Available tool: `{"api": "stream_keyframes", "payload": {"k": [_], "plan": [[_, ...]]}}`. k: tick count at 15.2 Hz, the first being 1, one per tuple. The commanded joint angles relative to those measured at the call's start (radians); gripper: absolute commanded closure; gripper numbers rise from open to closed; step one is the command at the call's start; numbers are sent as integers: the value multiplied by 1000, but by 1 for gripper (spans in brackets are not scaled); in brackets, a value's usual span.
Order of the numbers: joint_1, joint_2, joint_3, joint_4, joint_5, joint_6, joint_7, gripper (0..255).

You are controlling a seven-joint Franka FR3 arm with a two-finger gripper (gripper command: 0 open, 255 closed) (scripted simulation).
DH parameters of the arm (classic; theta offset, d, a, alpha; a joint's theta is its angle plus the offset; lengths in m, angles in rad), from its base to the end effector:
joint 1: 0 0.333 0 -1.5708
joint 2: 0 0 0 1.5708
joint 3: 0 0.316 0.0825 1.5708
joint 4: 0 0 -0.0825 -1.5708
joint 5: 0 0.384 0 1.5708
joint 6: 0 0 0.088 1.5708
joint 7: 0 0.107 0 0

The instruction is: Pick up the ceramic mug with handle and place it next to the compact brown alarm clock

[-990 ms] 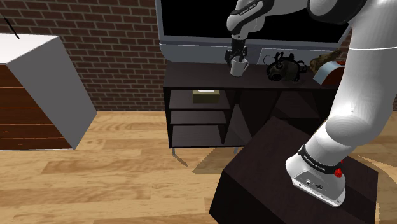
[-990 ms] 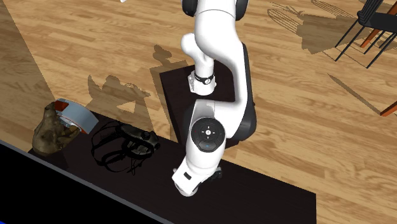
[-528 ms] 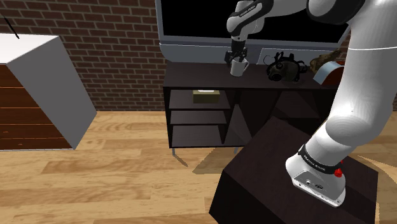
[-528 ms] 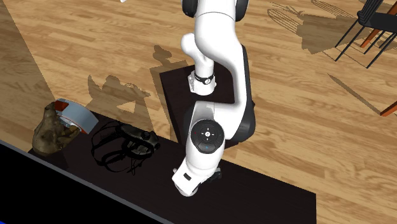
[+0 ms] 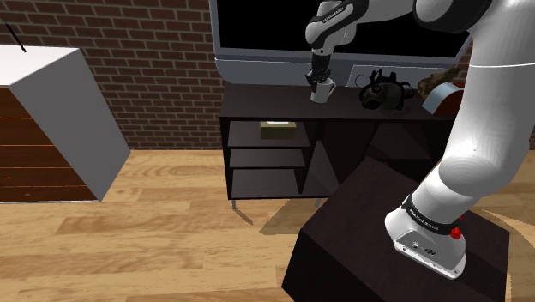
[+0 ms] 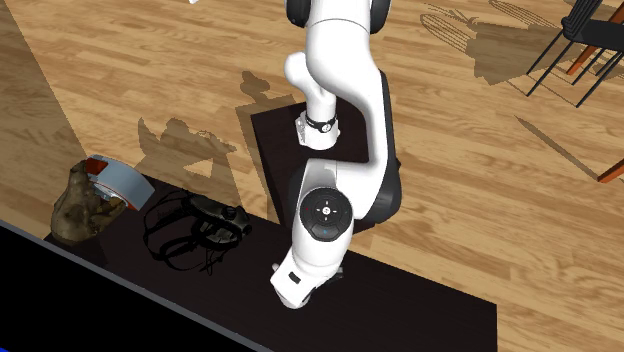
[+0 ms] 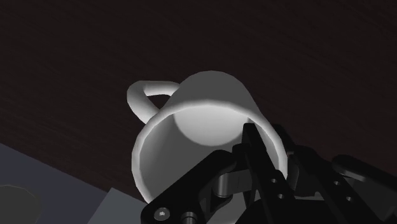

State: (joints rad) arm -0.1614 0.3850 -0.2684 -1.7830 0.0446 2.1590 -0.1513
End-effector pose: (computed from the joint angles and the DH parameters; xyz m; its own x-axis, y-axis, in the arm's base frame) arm 0.5935 -0.2551 0.3473 0.9599 -0.2805 -0.0040 -0.2797 -0.9580 0.0626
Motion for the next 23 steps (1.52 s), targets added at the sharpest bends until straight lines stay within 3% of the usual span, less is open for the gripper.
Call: {"api": "stream_keyframes", "payload": {"k": [1, 23], "plan": [[0, 0, 0, 0, 0, 0, 0, 255], [6, -88, -11, 151, -25, -236, 6, 255]]}}
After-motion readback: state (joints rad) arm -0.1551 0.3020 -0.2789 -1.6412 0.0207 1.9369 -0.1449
